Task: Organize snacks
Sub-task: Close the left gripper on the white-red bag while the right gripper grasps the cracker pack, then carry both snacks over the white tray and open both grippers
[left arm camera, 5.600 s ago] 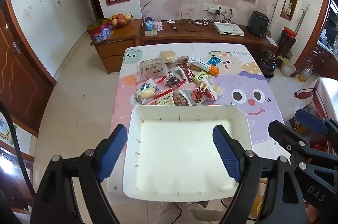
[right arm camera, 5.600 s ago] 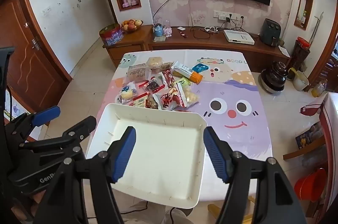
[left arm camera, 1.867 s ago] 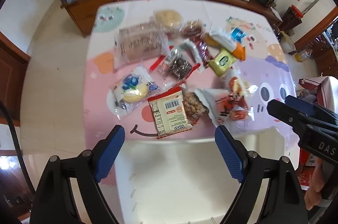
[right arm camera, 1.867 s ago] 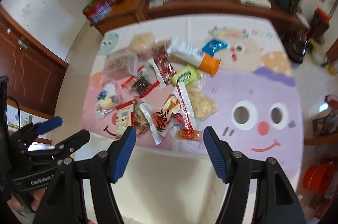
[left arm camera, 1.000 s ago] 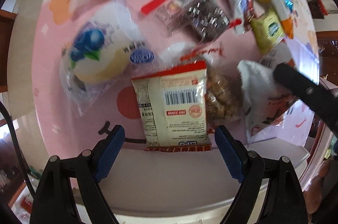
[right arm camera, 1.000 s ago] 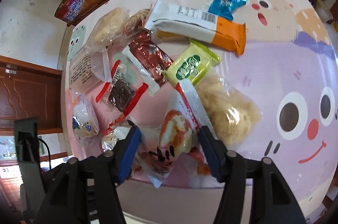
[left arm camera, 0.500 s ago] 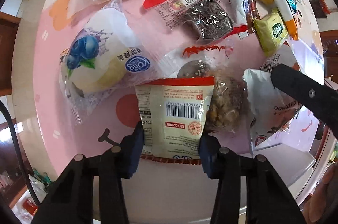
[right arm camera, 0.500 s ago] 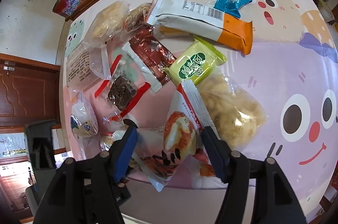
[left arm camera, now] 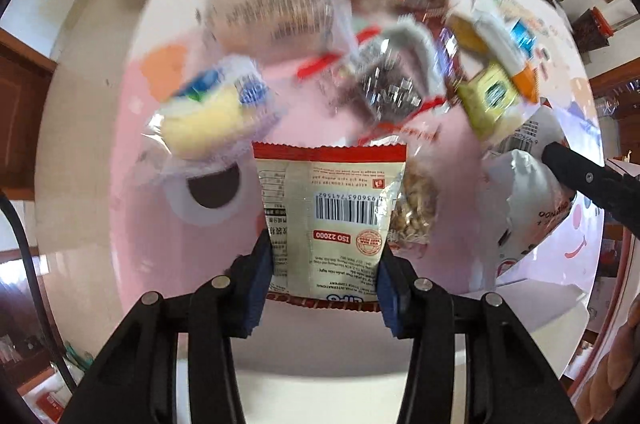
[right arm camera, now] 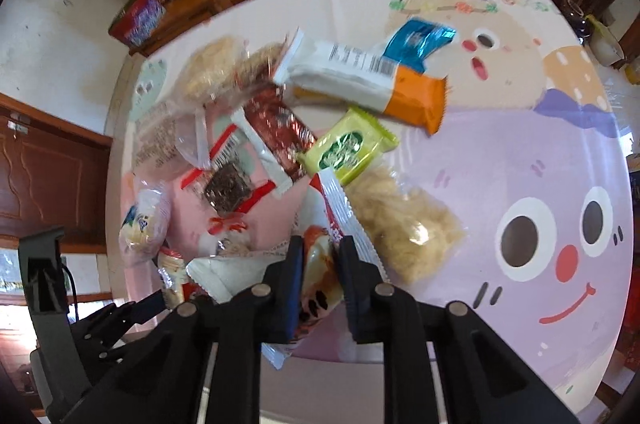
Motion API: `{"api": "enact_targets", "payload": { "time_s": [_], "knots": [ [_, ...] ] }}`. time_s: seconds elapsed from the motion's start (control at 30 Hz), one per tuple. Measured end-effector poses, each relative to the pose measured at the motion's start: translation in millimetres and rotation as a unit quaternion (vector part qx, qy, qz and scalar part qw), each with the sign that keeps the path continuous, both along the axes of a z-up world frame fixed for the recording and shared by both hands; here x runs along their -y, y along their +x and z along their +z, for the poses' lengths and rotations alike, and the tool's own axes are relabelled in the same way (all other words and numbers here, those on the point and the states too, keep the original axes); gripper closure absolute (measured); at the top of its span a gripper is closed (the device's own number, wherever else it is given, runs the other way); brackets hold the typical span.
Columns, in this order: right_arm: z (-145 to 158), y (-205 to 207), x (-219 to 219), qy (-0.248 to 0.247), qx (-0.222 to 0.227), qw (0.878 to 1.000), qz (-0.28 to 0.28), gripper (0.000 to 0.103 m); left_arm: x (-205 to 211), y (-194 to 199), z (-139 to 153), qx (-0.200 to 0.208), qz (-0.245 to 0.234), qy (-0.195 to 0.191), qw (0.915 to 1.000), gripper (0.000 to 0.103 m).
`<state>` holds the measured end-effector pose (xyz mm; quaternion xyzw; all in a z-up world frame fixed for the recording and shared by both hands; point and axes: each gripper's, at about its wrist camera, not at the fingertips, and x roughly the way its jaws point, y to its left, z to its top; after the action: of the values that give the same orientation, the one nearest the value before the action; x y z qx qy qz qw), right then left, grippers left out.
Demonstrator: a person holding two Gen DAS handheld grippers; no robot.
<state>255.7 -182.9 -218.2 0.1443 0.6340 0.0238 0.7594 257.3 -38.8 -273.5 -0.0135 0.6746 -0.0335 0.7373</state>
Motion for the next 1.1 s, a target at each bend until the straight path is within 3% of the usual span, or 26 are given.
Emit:
{"api": "enact_targets", "payload": {
  "time_s": [0.17,0.4,0.63,0.83,1.1],
  "knots": [
    [42,-13,15,-0.001,0.051,0.999,-0.010,0.085,9,-10,60,0.080,-0.011,0.006,0.9967,0.058],
    [119,-52,17,0.002,0.130,0.991,0.018,0.085,2,-46,155,0.179,-0.031,0.006,0.9833,0.058],
    [167,-112,3,-0.005,0.169,0.982,0.079,0.085,-13,-115,212,0.227,-0.038,0.016,0.9731,0.058],
    [170,-160,-5,-0.021,0.165,0.978,0.124,0.084,-7,-158,206,0.229,-0.038,0.033,0.9721,0.058],
    [137,-205,-10,-0.045,0.128,0.979,0.152,0.083,-2,-194,179,0.199,-0.030,0.041,0.9787,0.058]
  ]
}}
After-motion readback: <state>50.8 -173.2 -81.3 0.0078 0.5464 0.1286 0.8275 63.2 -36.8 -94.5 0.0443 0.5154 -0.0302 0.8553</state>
